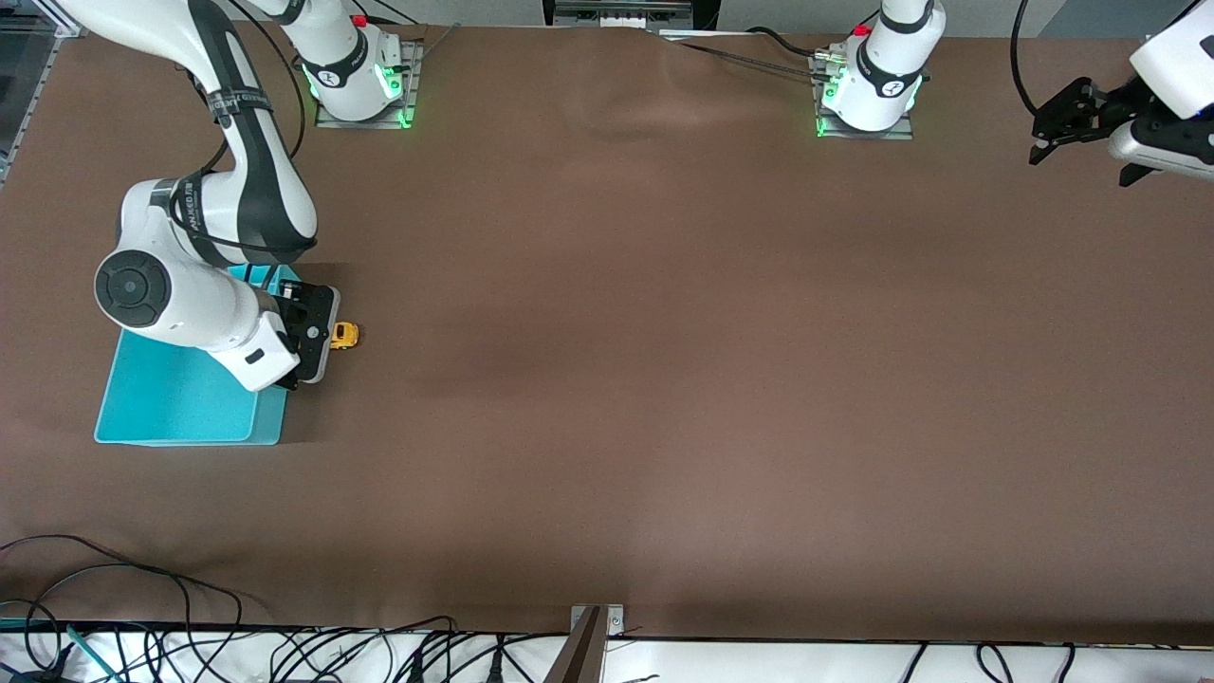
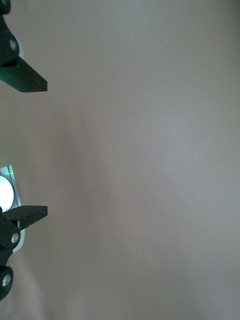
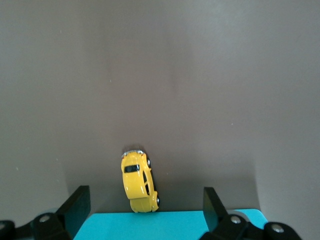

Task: Wind up and store yellow beetle car
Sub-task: 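Lower the right gripper and close it on the yellow car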

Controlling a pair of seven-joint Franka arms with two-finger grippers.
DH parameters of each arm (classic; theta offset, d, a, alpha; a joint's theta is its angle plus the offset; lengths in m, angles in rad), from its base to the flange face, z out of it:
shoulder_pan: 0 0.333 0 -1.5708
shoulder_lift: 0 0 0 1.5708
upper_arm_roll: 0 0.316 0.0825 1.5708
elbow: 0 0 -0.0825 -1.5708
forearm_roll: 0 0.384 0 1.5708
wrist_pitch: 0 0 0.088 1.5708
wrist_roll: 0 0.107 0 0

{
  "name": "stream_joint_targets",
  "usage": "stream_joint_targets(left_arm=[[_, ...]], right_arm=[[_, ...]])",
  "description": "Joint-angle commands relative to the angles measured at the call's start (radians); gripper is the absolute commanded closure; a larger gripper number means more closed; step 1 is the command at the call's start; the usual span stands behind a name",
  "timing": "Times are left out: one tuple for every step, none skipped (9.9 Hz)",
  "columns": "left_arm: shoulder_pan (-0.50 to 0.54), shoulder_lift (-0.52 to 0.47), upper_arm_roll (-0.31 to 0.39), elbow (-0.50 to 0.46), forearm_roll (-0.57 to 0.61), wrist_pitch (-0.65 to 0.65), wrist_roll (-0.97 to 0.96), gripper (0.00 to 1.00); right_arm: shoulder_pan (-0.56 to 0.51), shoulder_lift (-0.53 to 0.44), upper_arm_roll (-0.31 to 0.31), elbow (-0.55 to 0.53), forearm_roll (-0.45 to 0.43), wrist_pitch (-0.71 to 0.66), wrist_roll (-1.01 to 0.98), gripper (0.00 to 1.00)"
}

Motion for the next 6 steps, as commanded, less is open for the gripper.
stream_joint_targets(left_arm=[[-0.021, 0.058, 0.005, 0.093, -0.027, -0.031, -0.072, 0.0], [-0.035, 0.061, 0.006, 0.093, -0.027, -0.031, -0.135, 0.0], [-0.058, 0.06, 0.006, 0.096, -0.03, -0.031, -0.193, 0.0], [-0.055, 0.06, 0.006, 0.095, -0.043, -0.031, -0.206, 0.0], [-0.047, 0.061, 0.008, 0.095, -0.079, -0.028, -0.209, 0.0], [-0.04, 0.066, 0.009, 0.096, -0.108, -0.026, -0.211, 0.0]], right_arm=[[-0.001, -0.041, -0.005, -0.09, -0.011, 0.069, -0.096, 0.0], [-0.001, -0.047, -0.014, -0.136, -0.011, 0.124, -0.136, 0.0], [-0.003, -0.058, -0.016, -0.186, -0.008, 0.179, -0.165, 0.0], [-0.001, -0.074, -0.016, -0.239, -0.008, 0.234, -0.194, 0.0], [-0.001, -0.082, -0.016, -0.282, -0.01, 0.288, -0.231, 0.0], [-0.003, -0.081, -0.017, -0.305, -0.008, 0.327, -0.278, 0.0]])
